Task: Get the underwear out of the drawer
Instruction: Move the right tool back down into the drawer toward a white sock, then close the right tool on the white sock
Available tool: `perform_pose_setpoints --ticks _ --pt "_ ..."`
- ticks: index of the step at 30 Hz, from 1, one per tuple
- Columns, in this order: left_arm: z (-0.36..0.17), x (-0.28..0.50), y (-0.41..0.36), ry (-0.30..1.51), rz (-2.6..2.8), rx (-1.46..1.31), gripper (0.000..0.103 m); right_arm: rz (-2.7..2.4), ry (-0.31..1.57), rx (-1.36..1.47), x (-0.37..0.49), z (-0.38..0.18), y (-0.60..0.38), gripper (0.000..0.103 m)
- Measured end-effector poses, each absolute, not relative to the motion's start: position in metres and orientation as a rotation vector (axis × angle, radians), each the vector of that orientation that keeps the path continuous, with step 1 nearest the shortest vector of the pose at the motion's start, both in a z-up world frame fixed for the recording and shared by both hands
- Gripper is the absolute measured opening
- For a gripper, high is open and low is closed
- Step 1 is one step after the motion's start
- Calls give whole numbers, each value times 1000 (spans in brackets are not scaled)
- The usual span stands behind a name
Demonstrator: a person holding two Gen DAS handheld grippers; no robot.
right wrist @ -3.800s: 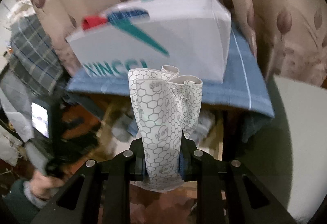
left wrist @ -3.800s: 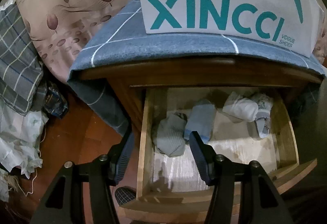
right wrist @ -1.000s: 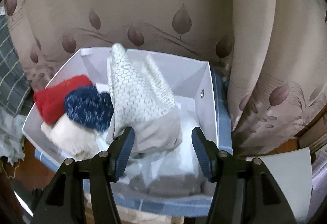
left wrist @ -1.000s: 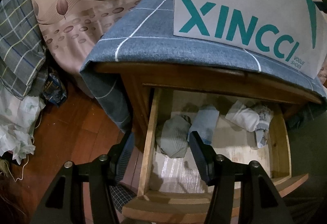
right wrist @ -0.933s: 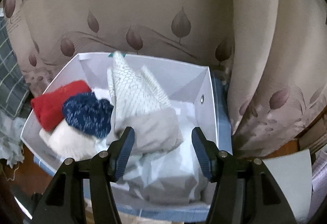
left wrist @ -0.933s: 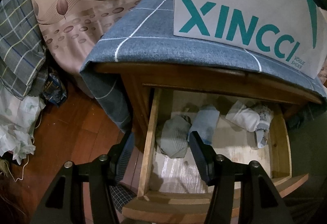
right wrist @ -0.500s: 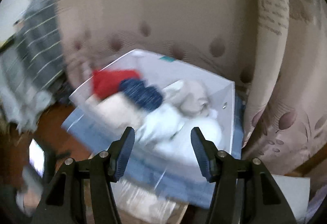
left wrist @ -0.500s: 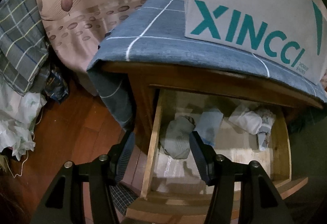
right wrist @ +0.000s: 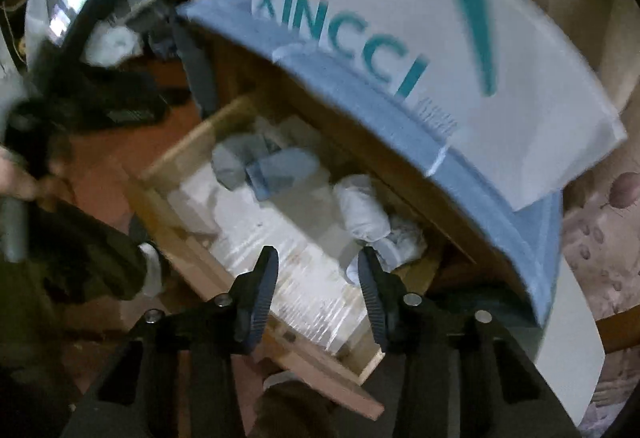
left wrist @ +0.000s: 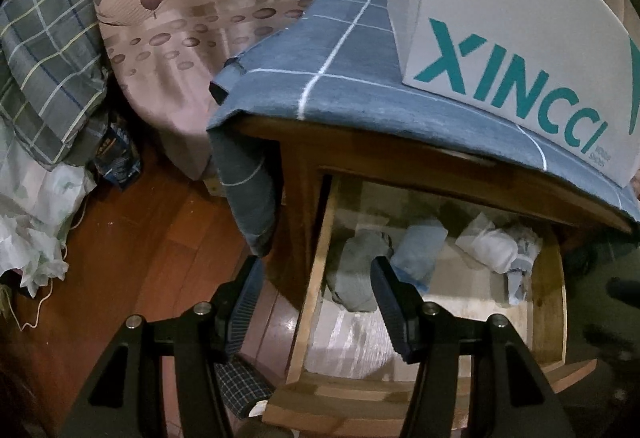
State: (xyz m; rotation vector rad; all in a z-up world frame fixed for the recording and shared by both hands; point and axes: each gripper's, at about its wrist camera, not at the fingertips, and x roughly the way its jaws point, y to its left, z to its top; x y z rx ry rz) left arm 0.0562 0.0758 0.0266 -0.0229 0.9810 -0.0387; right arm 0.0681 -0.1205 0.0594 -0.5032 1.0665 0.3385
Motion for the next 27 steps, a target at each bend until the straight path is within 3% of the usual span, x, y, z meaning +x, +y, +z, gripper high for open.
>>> perform_pose_setpoints --ticks 14,27 --pt "26 59 89 997 -20 -59 57 282 1085 -969 123 -70 -96 34" --pt "18 64 89 1030 -41 -98 57 166 998 -1179 145 -111 -94 34"
